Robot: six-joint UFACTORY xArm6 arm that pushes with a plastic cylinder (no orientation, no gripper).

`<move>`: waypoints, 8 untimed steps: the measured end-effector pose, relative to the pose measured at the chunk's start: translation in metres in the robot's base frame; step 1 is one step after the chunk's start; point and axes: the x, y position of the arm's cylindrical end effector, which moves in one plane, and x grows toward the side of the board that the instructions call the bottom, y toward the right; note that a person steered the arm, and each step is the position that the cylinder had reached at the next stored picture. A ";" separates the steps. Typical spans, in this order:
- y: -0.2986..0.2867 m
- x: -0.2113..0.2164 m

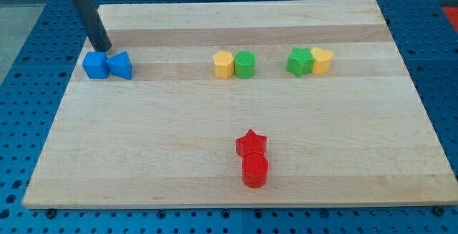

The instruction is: Place the green star at the bottom right corner of the board

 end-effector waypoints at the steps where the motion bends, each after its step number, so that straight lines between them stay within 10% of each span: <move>1: 0.000 0.000; 8: 0.308 -0.010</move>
